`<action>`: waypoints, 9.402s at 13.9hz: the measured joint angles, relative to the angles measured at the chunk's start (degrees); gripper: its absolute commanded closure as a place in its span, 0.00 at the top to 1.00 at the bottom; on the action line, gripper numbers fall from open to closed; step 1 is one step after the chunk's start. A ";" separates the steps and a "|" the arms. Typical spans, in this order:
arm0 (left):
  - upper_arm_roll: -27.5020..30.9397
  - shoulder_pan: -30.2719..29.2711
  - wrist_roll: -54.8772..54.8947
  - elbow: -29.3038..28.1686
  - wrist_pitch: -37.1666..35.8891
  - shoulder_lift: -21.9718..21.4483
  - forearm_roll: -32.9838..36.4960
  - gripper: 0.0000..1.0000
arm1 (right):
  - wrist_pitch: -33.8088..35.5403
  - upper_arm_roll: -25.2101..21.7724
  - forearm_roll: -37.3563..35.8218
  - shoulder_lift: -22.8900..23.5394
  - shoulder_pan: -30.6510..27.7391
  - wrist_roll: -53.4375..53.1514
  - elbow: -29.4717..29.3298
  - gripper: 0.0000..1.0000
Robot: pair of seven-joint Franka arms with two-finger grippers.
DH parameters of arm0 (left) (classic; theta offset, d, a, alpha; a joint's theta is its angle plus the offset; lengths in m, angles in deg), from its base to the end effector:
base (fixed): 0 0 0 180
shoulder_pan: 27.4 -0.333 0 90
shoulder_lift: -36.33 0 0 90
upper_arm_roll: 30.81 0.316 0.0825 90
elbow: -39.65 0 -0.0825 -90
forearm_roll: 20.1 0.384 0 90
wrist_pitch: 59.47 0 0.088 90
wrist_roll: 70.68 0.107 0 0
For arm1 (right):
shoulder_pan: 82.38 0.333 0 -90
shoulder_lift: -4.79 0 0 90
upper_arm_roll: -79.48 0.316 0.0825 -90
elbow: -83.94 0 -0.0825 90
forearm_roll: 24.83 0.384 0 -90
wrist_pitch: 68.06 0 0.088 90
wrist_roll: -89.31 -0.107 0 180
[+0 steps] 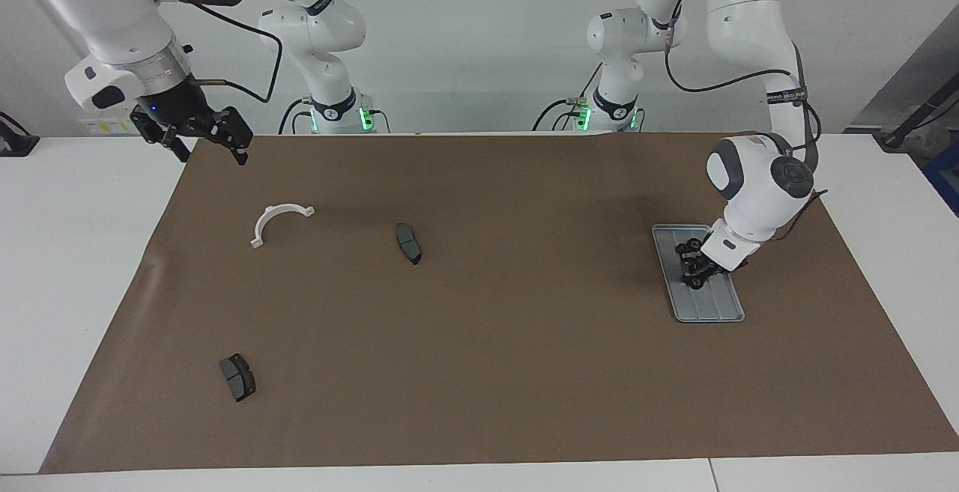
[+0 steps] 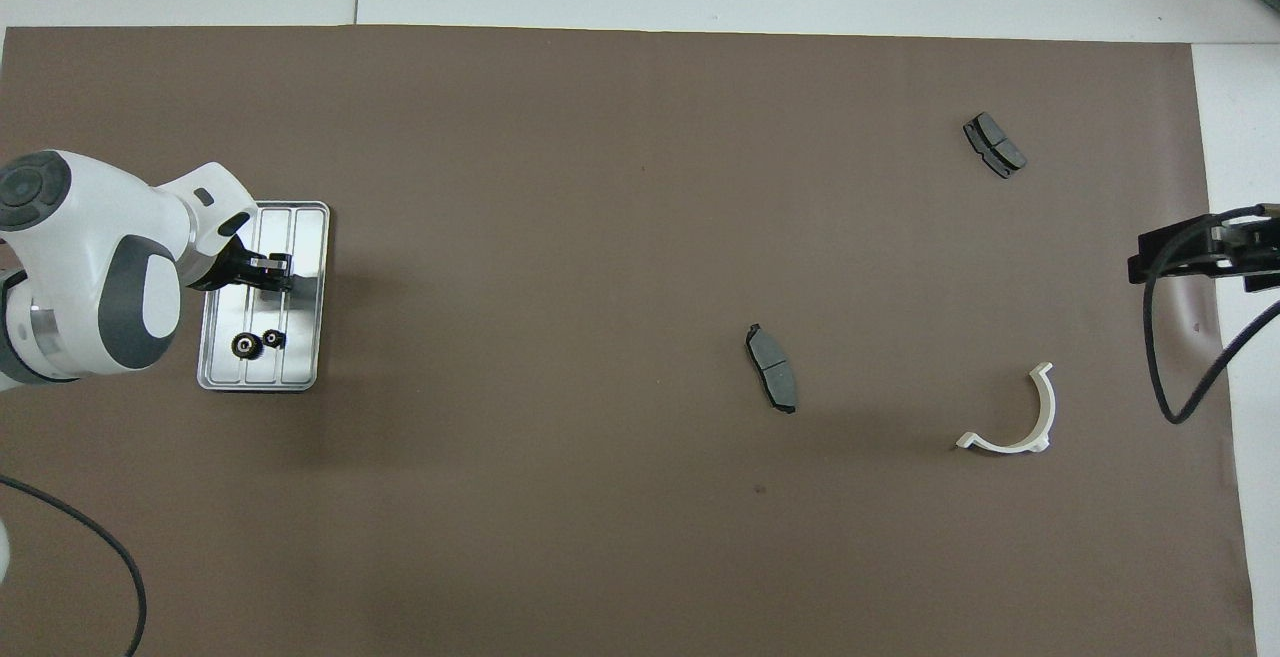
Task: Place bearing gear from tray to pile
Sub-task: 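Carry the bearing to mid-table with the left gripper while the right gripper approaches, then grasp the bearing at mid-table with the right gripper while the left gripper returns, then carry the bearing farther out and set it down with the right gripper, then carry a second bearing to mid-table with the left gripper and release it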
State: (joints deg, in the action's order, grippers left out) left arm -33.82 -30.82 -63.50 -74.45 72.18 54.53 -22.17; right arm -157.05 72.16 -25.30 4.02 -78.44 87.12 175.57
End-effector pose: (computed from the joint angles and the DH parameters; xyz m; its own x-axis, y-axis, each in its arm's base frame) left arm 0.6034 0.0046 0.3023 0.9958 -0.0915 -0.0062 -0.0911 -0.9949 0.0442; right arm 0.5469 -0.0337 0.6169 0.9947 -0.0971 -0.0325 -0.0969 -0.9953 0.0077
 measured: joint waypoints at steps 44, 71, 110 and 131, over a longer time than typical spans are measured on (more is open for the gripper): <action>0.79 3.73 -30.68 -10.46 -3.91 -11.33 -0.19 0.86 | -41.89 32.71 -25.08 34.95 11.38 -50.66 4.39 1.00; 0.79 1.42 -43.55 -17.54 6.62 -12.92 -0.19 0.35 | -40.31 32.97 -23.90 32.02 9.37 -50.24 1.95 0.00; 0.29 1.44 -43.89 -17.68 7.86 -12.01 -0.19 0.14 | -49.34 -2.92 10.36 19.15 2.10 18.36 20.61 1.00; -0.80 37.77 -45.41 -1.98 12.82 -0.60 -0.19 0.88 | -37.98 8.93 3.07 15.50 5.72 -13.08 10.51 1.00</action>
State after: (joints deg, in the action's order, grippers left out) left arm -34.62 6.95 -108.92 -76.44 85.00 53.93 -22.36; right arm -195.03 81.08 -22.22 19.52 -72.72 74.05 186.07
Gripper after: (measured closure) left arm 0.709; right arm 0.000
